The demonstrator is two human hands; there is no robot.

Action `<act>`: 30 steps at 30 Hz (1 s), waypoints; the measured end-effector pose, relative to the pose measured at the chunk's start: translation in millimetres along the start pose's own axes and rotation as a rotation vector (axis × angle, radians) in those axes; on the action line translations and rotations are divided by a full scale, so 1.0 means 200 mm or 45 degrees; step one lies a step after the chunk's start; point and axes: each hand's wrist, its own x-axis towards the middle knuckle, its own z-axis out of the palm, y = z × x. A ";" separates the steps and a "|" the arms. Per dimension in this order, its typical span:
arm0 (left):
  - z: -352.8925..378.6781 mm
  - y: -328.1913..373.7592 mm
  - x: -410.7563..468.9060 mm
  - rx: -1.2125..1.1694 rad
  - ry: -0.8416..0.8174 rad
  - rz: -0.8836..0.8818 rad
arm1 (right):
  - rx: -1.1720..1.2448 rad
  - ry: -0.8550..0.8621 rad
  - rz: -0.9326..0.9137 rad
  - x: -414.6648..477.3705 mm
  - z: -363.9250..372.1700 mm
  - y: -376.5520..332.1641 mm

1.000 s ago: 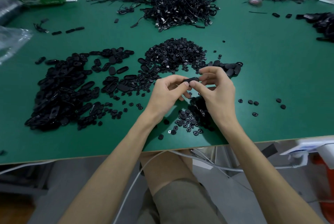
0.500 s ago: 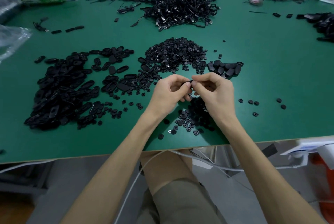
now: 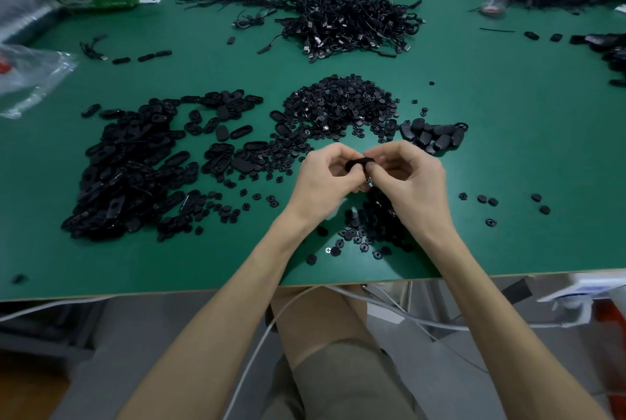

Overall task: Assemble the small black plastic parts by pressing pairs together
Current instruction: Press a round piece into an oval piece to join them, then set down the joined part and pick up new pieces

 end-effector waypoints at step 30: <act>-0.02 0.03 0.00 -0.231 0.135 -0.065 | 0.001 0.165 0.005 0.01 -0.01 0.01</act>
